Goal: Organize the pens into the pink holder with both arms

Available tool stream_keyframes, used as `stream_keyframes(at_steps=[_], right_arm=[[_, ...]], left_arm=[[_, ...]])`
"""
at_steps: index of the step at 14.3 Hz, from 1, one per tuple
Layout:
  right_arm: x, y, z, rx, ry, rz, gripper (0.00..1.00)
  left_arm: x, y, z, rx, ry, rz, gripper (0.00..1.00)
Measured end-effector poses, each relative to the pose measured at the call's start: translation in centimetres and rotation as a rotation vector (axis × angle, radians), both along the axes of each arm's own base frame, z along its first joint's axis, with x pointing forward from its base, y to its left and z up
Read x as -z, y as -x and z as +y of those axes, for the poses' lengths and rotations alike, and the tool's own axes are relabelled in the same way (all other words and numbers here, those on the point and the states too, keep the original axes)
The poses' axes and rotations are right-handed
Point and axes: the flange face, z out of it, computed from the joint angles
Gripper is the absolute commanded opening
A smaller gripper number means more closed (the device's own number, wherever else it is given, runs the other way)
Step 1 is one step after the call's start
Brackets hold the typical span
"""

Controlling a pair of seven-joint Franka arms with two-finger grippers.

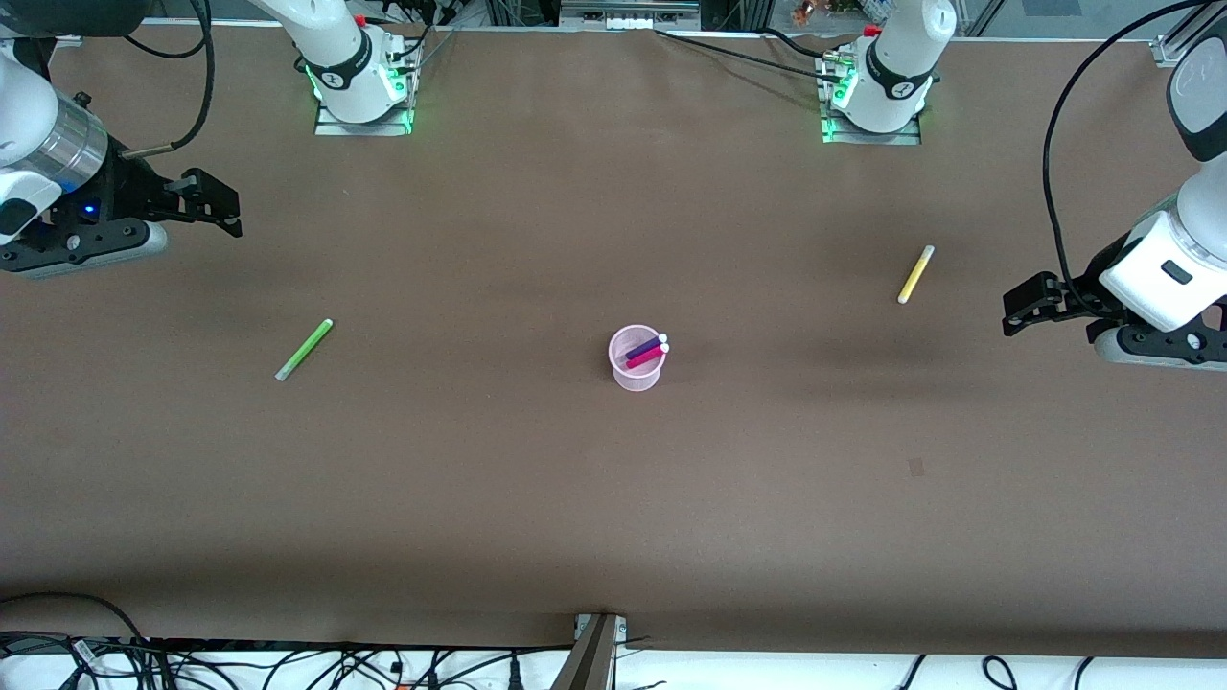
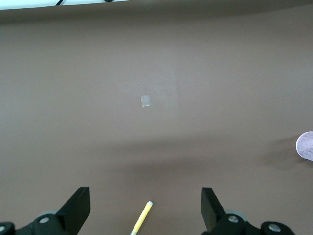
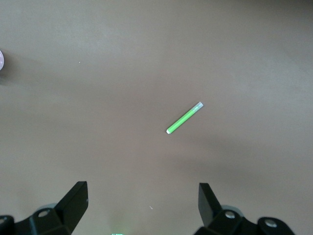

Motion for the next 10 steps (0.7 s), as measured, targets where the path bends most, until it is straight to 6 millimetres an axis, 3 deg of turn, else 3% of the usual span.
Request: stream_keyframes(at_steps=[10], right_arm=[[-0.17,-0.1,0.01,0.0,-0.001,-0.01,1.0]], left_arm=[[0.0,0.0,-0.09,0.002,0.0,0.0,1.0]])
